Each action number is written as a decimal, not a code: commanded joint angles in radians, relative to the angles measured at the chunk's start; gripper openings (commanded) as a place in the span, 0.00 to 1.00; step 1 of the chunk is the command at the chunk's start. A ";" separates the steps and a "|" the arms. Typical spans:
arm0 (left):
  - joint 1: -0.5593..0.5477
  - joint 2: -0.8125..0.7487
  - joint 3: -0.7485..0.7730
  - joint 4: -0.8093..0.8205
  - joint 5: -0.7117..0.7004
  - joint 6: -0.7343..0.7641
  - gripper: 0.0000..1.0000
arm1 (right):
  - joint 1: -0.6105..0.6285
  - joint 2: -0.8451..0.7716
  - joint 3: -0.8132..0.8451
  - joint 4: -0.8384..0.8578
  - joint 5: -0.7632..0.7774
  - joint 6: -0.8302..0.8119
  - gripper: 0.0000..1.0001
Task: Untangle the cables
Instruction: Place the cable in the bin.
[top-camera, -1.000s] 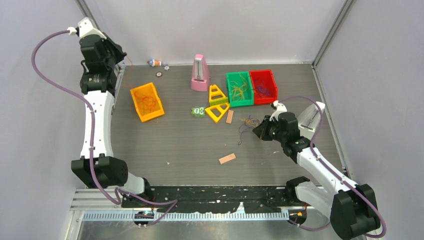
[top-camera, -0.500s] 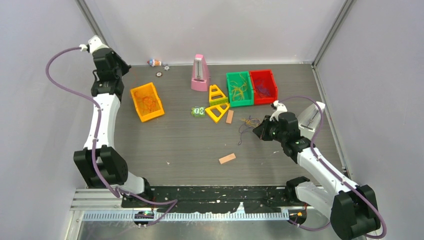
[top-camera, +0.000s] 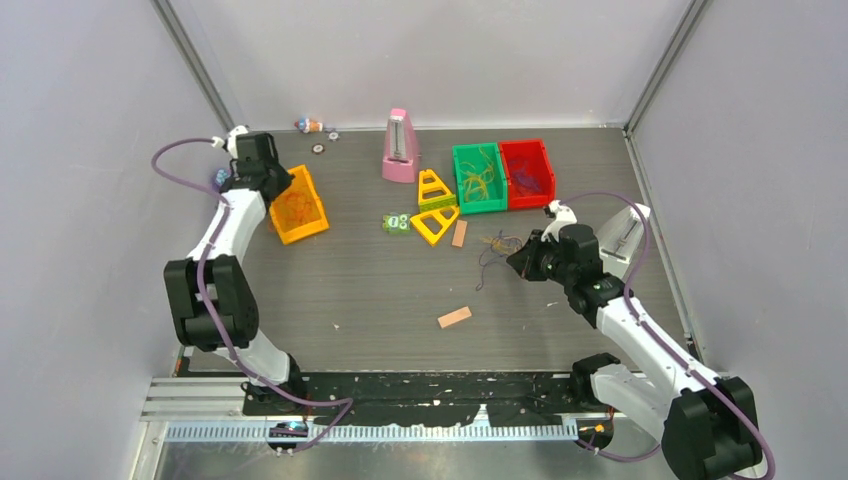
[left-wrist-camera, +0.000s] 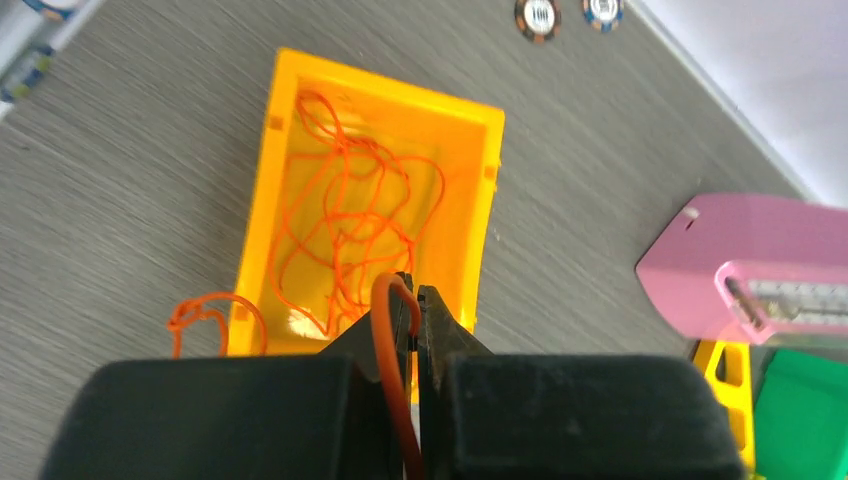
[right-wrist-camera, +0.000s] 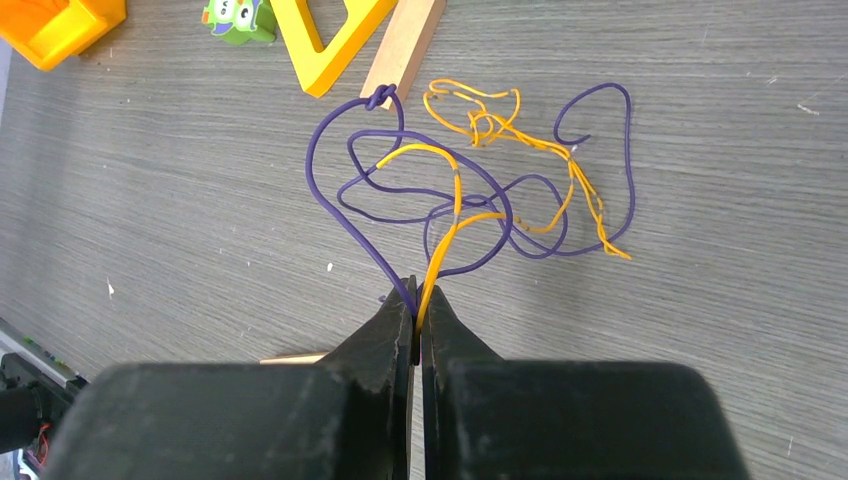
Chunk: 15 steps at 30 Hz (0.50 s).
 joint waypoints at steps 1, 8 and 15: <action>-0.043 0.019 -0.027 0.053 -0.027 0.015 0.00 | -0.002 -0.026 0.056 0.009 0.007 0.007 0.05; -0.043 0.132 0.037 0.053 0.056 0.096 0.00 | -0.003 -0.047 0.054 -0.006 0.009 -0.001 0.05; -0.042 0.123 0.184 -0.050 -0.027 0.199 0.00 | -0.002 -0.057 0.062 -0.021 0.010 -0.008 0.05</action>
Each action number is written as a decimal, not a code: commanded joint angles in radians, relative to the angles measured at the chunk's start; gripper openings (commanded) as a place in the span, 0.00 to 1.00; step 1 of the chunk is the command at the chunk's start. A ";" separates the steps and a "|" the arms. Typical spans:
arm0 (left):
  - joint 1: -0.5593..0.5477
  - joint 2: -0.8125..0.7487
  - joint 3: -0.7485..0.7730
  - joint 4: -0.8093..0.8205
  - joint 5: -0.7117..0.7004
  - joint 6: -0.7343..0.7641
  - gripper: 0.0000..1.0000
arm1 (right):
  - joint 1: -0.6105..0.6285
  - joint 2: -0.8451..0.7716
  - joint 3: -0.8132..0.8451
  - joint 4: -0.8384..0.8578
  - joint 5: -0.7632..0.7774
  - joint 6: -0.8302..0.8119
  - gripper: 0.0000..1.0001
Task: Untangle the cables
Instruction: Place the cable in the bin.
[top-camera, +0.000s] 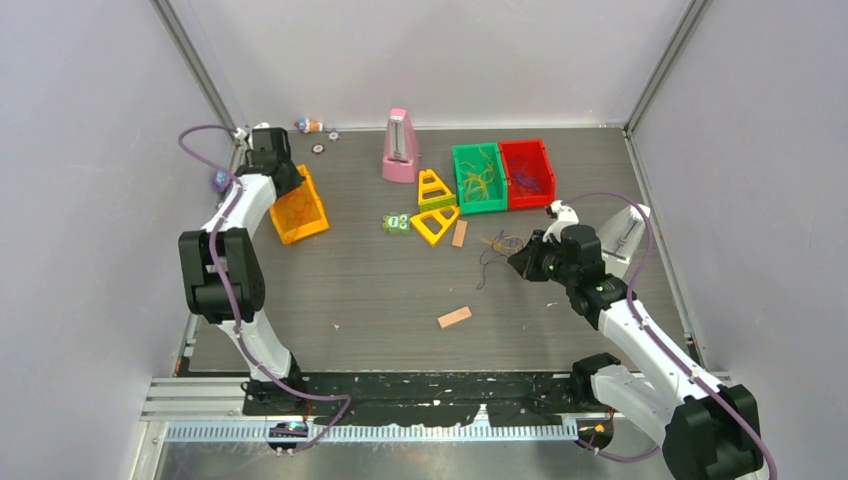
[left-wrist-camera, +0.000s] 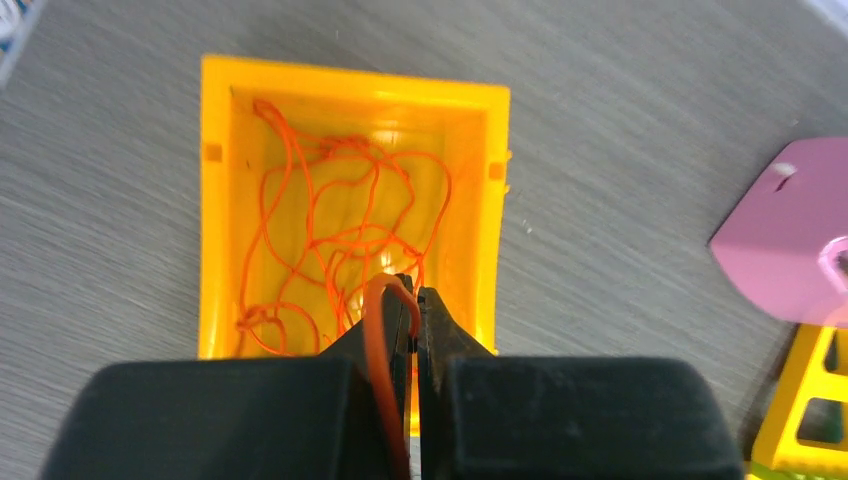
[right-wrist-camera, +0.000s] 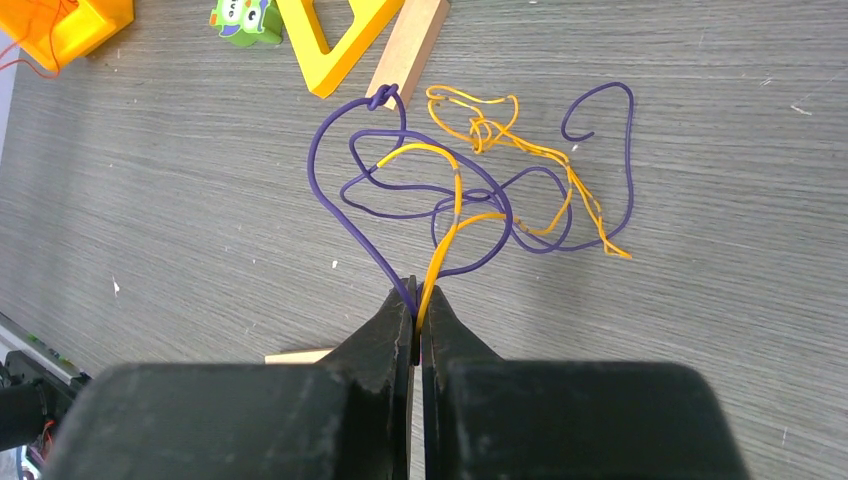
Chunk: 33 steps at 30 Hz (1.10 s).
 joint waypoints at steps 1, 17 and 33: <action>0.002 -0.077 0.104 0.007 -0.047 0.084 0.00 | -0.002 -0.026 0.051 0.004 0.010 -0.007 0.05; 0.037 0.024 -0.060 0.516 0.239 0.040 0.00 | -0.002 -0.058 0.063 -0.039 0.015 -0.012 0.05; 0.136 0.059 -0.167 0.523 0.436 -0.204 0.00 | -0.002 -0.069 0.059 -0.053 0.021 -0.017 0.05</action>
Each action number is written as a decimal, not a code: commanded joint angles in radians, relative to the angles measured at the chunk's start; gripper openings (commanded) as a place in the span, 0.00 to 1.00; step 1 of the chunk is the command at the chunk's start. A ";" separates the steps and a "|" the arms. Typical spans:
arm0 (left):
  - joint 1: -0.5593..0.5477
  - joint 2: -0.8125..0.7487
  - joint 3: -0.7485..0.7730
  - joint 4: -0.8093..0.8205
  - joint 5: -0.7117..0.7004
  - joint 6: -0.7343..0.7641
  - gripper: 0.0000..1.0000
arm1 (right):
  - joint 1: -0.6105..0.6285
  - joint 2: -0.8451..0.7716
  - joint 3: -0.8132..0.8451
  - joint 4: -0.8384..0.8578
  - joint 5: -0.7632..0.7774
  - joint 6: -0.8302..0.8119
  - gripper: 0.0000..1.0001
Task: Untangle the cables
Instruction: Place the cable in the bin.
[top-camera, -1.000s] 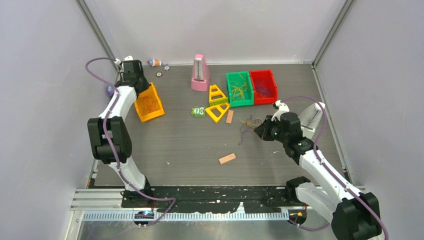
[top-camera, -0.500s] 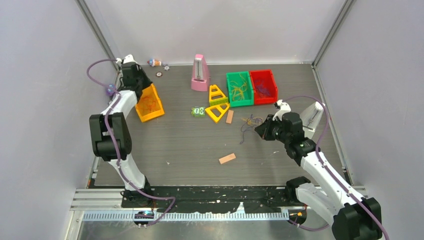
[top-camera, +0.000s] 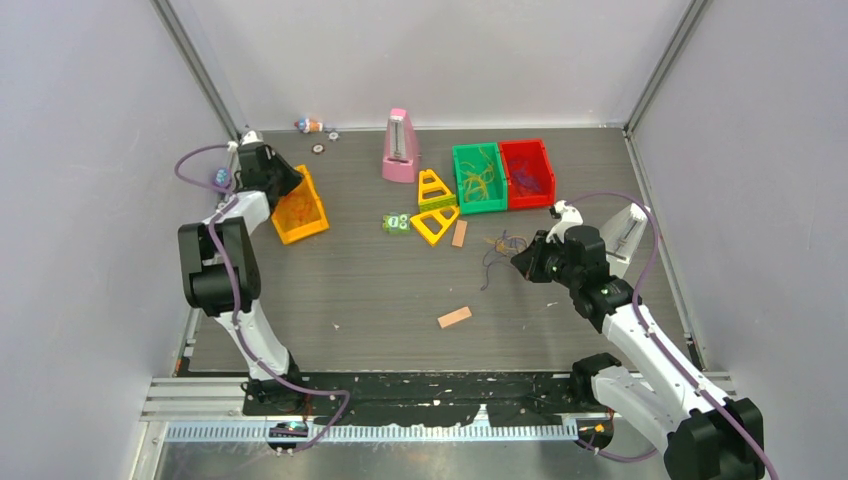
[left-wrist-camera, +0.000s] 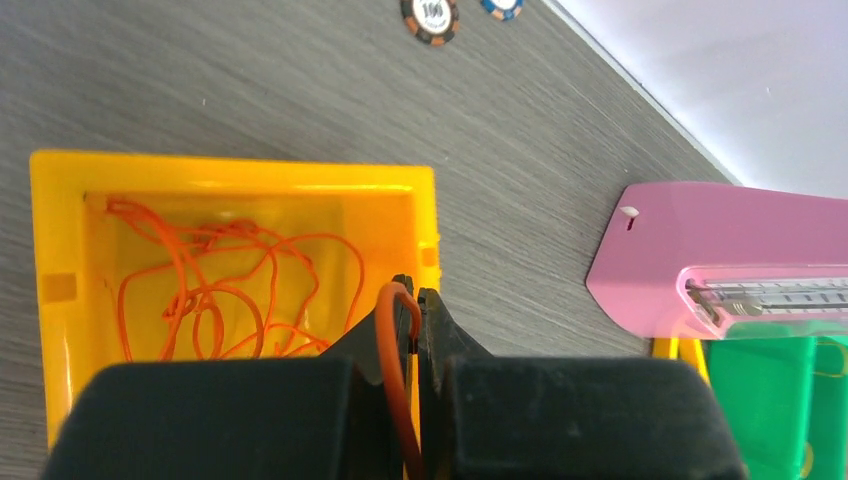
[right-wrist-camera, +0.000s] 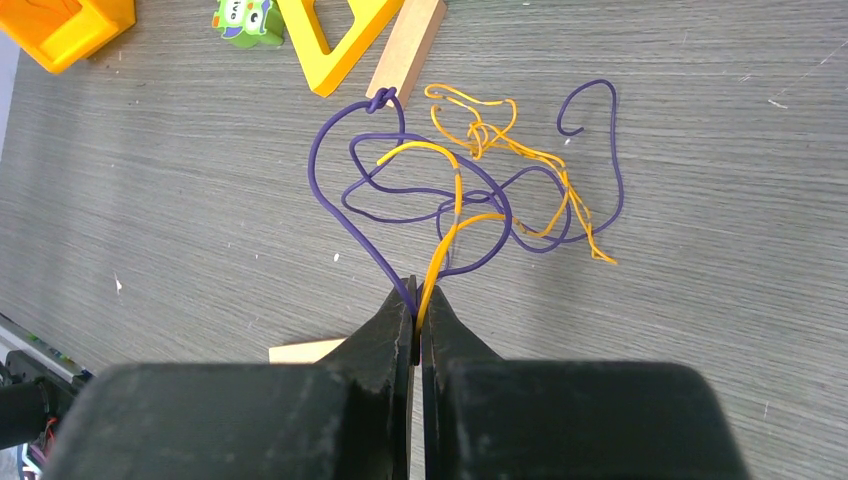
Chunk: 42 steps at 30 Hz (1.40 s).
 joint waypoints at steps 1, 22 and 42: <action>0.063 0.016 -0.032 0.087 0.210 -0.156 0.00 | -0.003 -0.017 0.039 0.020 0.005 -0.013 0.05; 0.053 0.152 0.338 -0.627 0.158 0.012 0.37 | -0.003 -0.015 0.040 0.021 0.005 -0.010 0.05; -0.009 0.158 0.621 -1.015 -0.098 0.198 0.99 | -0.003 -0.012 0.044 0.029 -0.012 -0.002 0.05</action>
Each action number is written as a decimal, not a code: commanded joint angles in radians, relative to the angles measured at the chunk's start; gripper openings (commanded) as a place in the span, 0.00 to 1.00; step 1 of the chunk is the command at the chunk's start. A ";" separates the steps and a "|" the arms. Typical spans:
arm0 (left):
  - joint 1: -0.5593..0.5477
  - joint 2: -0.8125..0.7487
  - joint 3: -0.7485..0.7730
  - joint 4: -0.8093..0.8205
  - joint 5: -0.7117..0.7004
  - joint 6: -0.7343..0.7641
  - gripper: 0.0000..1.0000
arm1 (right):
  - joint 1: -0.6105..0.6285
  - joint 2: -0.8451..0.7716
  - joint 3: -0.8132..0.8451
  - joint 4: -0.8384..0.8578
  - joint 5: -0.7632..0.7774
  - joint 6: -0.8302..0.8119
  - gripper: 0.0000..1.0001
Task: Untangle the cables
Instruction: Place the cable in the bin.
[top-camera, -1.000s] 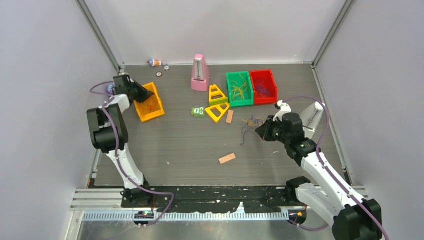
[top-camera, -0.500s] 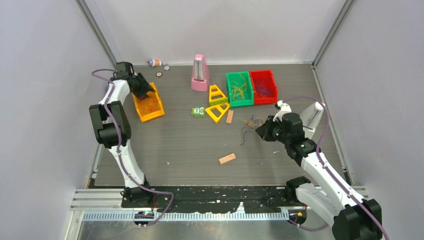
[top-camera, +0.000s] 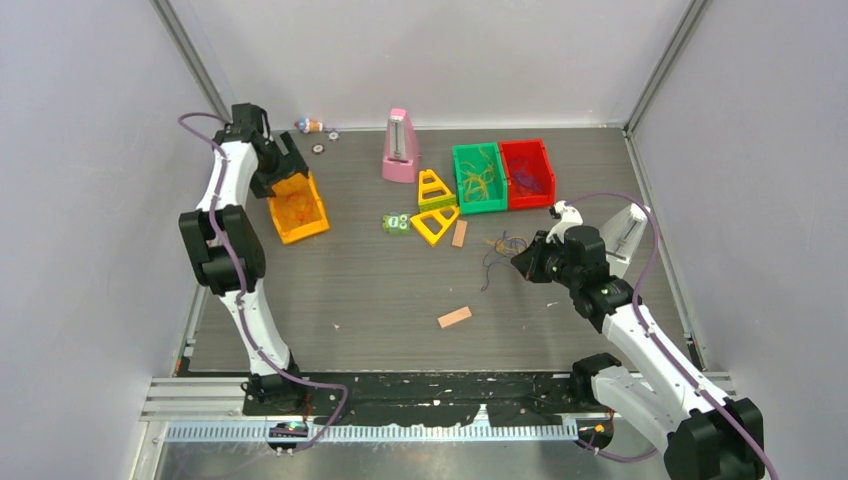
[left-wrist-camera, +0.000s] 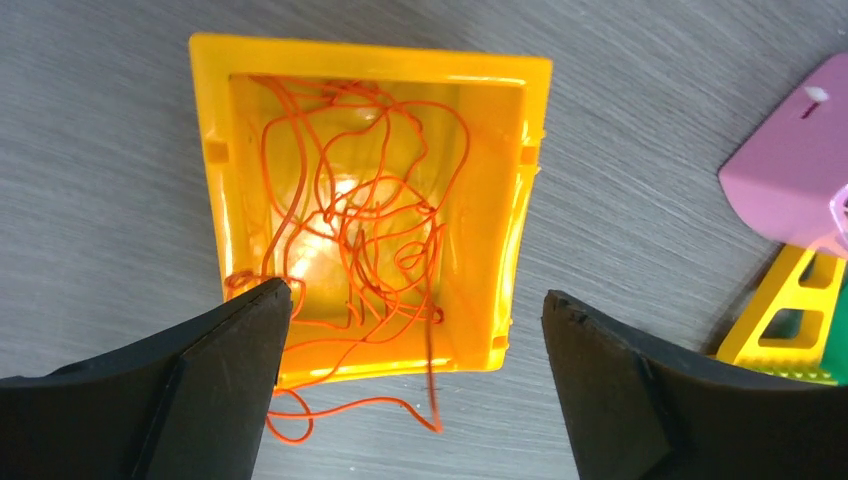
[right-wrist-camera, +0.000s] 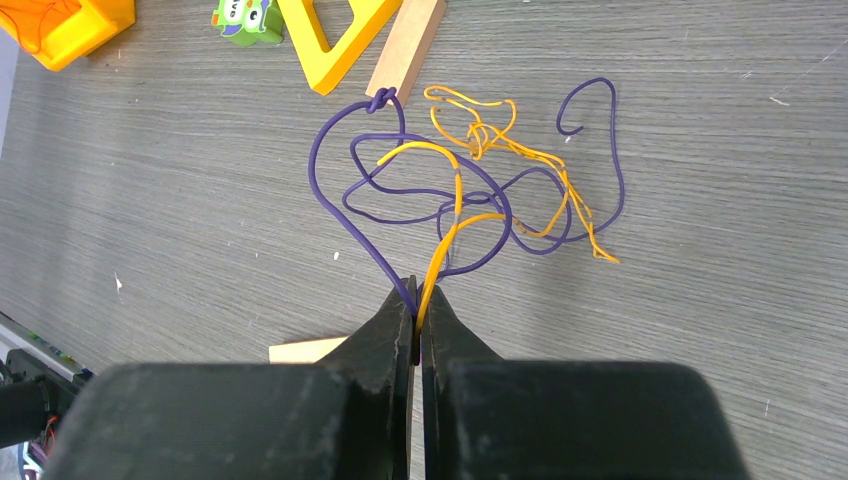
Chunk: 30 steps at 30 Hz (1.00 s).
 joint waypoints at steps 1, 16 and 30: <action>-0.022 -0.035 0.003 -0.055 -0.078 0.057 0.99 | -0.003 -0.013 0.044 0.032 -0.010 -0.006 0.06; -0.099 -0.366 -0.371 0.257 -0.284 0.057 0.96 | -0.002 -0.009 0.054 0.026 -0.019 -0.012 0.05; -0.066 -0.445 -0.644 0.453 -0.171 -0.042 0.58 | -0.003 -0.016 0.049 0.023 -0.029 -0.018 0.05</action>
